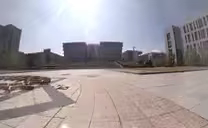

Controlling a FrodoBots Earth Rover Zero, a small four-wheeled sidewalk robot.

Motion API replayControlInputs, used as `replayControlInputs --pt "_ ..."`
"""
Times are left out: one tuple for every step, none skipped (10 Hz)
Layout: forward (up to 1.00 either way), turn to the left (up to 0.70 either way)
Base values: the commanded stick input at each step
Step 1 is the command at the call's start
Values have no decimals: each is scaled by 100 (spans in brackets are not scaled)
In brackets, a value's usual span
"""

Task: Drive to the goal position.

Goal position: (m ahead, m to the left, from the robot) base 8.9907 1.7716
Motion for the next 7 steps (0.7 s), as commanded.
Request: replayControlInputs --pt "70 2" --pt "70 2" --pt "70 2" --pt "70 2" --pt "70 2" --pt "70 2" --pt "70 2"
